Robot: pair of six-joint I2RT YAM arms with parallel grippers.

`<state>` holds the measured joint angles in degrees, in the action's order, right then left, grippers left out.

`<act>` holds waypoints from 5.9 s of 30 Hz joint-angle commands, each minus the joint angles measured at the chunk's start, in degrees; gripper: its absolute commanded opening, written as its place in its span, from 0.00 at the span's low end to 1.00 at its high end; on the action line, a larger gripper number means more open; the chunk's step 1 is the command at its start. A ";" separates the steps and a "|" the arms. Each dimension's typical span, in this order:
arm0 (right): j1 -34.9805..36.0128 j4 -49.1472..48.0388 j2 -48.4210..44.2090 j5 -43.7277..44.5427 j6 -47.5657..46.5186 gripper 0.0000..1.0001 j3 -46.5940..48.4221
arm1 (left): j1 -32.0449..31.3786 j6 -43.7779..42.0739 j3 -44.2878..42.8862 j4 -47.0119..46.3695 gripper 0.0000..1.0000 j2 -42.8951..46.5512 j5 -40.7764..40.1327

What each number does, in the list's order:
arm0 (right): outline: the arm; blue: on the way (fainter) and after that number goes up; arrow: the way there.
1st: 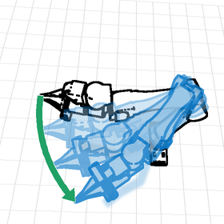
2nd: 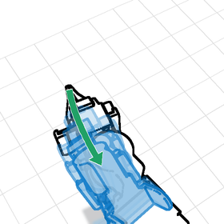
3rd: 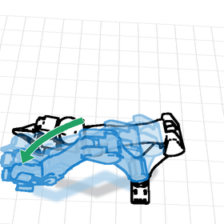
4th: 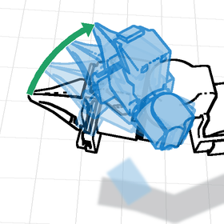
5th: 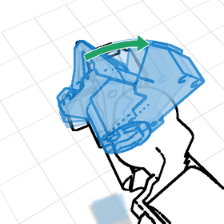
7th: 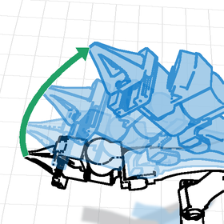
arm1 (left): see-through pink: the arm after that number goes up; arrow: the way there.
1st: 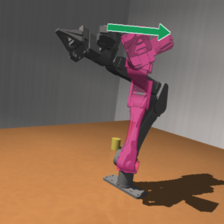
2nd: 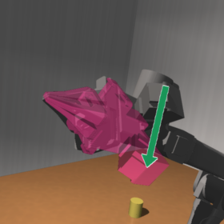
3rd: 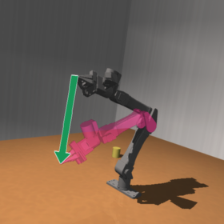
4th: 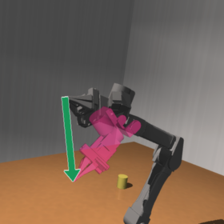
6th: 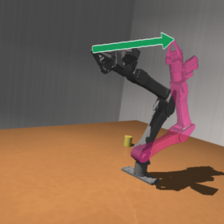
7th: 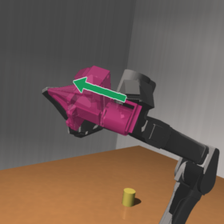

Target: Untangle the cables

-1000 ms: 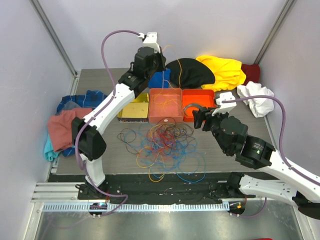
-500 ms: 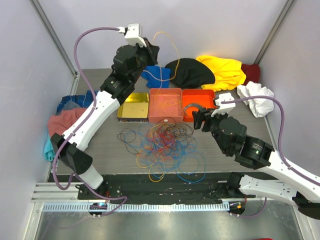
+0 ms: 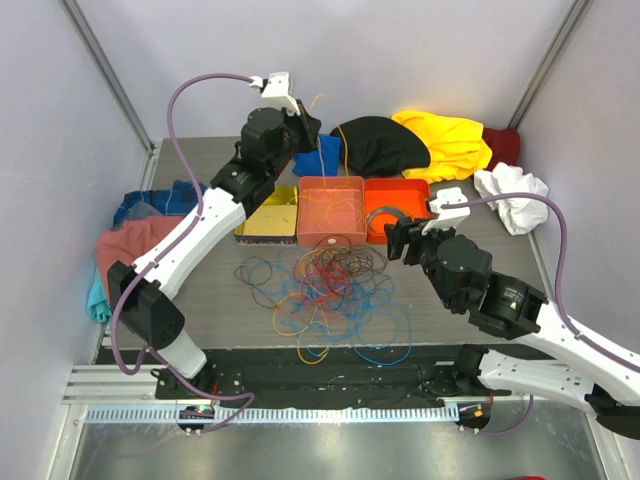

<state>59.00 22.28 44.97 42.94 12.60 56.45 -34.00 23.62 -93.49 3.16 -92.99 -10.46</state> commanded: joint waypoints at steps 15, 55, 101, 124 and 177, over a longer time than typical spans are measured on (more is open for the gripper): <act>-0.20 -1.72 -2.34 2.24 -0.03 0.68 -1.16 | -0.63 2.22 -4.51 -2.98 0.00 -2.46 2.20; -0.12 -1.37 -3.92 2.15 1.29 0.68 -3.53 | -3.62 -2.09 -2.48 -2.63 0.00 -4.90 -4.66; -0.20 -0.57 -4.37 3.47 1.55 0.68 -7.05 | -1.68 2.92 14.31 1.41 0.00 -14.23 1.14; -0.20 -1.10 -2.96 3.38 1.29 0.68 -6.79 | -1.51 0.56 6.92 4.22 0.27 -19.16 0.09; -0.20 -5.50 4.60 -6.20 18.34 0.66 -18.56 | -19.26 26.48 63.86 8.37 0.61 37.62 -3.60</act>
<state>58.92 19.64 49.17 38.61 27.53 38.41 -53.30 47.88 -33.10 18.06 -55.16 -15.16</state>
